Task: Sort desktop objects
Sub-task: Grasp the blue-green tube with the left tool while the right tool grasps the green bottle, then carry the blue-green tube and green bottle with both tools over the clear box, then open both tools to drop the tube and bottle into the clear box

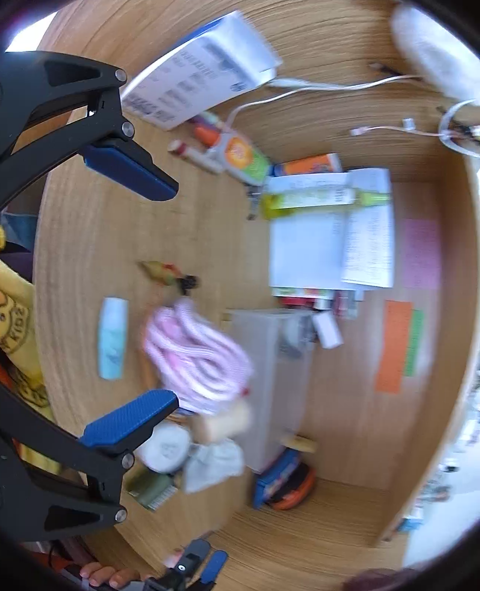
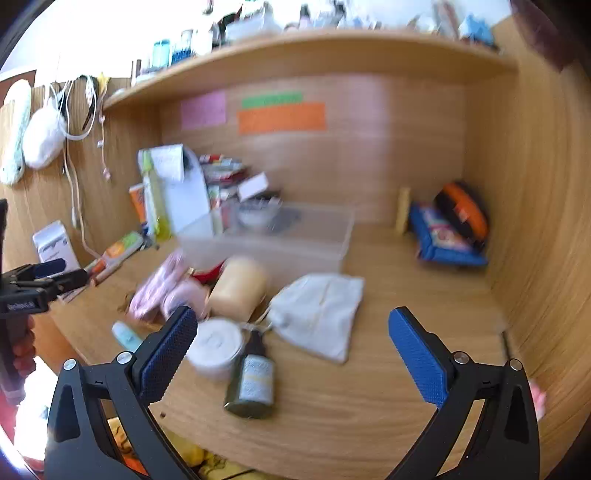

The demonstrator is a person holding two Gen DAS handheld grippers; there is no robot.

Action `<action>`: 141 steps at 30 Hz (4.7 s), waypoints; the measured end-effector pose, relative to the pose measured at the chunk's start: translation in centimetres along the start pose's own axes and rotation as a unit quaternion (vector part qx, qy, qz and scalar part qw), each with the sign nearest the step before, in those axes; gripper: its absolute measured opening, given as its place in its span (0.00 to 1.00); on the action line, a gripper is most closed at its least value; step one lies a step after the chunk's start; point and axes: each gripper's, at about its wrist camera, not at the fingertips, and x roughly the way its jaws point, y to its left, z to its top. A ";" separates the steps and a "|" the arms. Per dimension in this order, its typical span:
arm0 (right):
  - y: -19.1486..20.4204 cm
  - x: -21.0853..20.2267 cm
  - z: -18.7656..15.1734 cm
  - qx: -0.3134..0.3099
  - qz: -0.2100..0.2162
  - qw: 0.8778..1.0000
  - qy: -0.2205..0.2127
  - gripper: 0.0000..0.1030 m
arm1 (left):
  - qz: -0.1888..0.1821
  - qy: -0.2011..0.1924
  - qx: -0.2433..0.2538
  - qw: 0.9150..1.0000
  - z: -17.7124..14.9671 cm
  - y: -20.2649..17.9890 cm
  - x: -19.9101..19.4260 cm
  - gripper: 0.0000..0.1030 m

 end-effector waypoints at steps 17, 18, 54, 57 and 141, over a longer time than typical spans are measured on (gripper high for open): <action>2.1 5.9 -5.1 -0.039 0.040 0.993 0.108 0.85 | -0.020 0.085 0.035 0.996 -4.7 -3.4 5.3 1.00; 2.0 6.1 -5.1 -0.038 0.041 0.992 0.111 0.82 | -0.023 0.085 0.035 0.996 -4.7 -3.5 5.6 1.00; 1.1 2.7 -3.7 -0.018 0.039 0.998 0.052 0.37 | -0.027 -0.023 0.036 0.999 -2.8 -3.6 1.9 0.71; 0.8 2.3 -2.4 -0.020 0.041 0.998 0.039 0.37 | -0.034 -0.048 0.033 0.998 -0.6 -3.1 0.7 0.71; -2.2 23.9 11.3 -0.085 0.032 0.984 0.153 0.58 | -0.109 0.170 0.185 0.962 15.6 -9.4 25.7 0.71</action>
